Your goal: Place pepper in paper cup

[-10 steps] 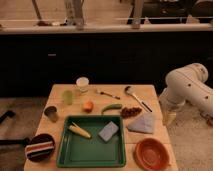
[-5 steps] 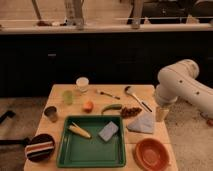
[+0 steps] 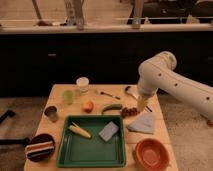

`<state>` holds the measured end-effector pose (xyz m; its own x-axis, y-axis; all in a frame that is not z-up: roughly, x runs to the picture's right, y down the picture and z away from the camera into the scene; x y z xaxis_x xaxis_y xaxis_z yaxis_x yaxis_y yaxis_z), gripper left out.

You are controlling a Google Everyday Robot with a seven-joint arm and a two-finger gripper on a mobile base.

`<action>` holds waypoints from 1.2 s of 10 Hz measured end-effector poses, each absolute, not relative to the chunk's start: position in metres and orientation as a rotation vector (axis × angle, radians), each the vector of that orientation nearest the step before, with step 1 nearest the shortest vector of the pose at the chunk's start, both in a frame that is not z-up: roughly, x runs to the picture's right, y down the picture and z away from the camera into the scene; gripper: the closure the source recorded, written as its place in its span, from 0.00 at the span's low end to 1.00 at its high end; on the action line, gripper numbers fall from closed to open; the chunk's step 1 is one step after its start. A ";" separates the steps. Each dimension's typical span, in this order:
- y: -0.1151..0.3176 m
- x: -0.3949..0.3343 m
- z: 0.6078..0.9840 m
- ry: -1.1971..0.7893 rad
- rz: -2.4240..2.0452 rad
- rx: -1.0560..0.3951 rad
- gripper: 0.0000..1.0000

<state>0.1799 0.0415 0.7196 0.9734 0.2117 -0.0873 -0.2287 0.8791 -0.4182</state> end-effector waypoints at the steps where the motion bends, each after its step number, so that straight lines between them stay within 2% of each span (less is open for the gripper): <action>1: 0.040 0.177 0.730 0.046 0.267 -0.425 0.20; 4: 0.059 0.151 0.770 0.046 0.290 -0.442 0.20; 10: 0.060 0.153 0.771 0.042 0.293 -0.445 0.20; 12: 0.064 0.146 0.781 0.010 0.354 -0.416 0.20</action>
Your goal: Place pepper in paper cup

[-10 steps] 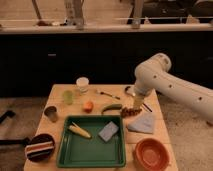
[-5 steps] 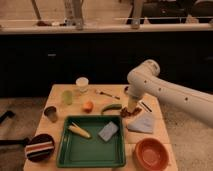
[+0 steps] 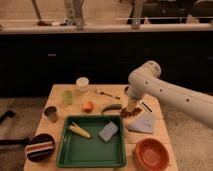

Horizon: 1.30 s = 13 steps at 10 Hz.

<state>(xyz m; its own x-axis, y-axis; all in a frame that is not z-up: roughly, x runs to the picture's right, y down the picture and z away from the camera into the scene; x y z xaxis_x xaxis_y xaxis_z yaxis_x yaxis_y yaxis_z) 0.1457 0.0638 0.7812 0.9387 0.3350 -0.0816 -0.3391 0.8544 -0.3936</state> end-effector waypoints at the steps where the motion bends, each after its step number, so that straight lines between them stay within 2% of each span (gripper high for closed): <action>1: 0.064 0.138 0.788 0.000 0.382 -0.396 0.20; 7: 0.058 0.092 0.813 -0.092 0.393 -0.343 0.20; 13: 0.054 0.067 0.857 -0.164 0.381 -0.374 0.20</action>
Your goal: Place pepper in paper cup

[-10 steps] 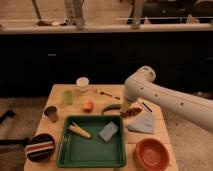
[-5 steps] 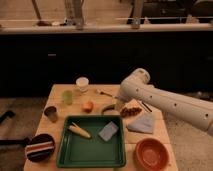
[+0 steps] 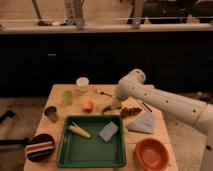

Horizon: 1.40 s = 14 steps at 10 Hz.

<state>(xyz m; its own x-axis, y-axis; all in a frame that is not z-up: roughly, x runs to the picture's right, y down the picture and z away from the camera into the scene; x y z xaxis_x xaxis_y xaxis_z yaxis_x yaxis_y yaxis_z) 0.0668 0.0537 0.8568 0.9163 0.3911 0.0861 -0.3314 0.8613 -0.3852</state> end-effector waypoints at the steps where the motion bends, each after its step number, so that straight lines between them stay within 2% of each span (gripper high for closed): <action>1: 0.053 0.063 0.862 -0.174 0.382 -0.380 0.20; 7: 0.081 0.052 0.907 -0.195 0.435 -0.442 0.20; 14: 0.099 0.061 0.928 -0.147 0.447 -0.494 0.20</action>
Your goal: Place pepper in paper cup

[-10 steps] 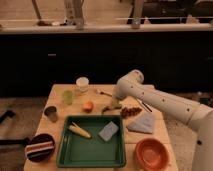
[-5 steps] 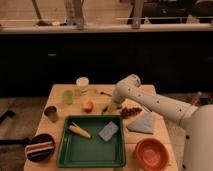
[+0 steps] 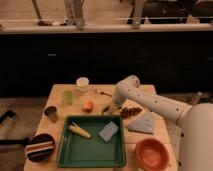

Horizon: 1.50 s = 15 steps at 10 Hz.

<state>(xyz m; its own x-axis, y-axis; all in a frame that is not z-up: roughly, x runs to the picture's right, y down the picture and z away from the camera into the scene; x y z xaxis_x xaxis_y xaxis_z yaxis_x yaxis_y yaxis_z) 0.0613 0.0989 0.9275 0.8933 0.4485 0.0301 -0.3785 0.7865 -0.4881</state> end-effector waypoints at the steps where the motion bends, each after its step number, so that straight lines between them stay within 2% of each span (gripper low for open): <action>1: 0.101 0.065 0.929 -0.139 0.449 -0.498 0.20; 5: 0.108 0.066 0.935 -0.113 0.424 -0.524 0.20; 8: 0.111 0.063 0.936 -0.109 0.397 -0.534 0.43; 13: 0.108 0.065 0.933 -0.132 0.403 -0.528 0.95; 15: 0.102 0.068 0.928 -0.150 0.417 -0.514 1.00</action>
<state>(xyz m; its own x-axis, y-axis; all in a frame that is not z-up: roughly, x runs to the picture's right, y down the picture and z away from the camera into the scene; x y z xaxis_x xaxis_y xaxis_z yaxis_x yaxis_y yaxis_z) 0.0679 0.1022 0.9285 0.9056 0.4227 0.0355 -0.3485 0.7892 -0.5056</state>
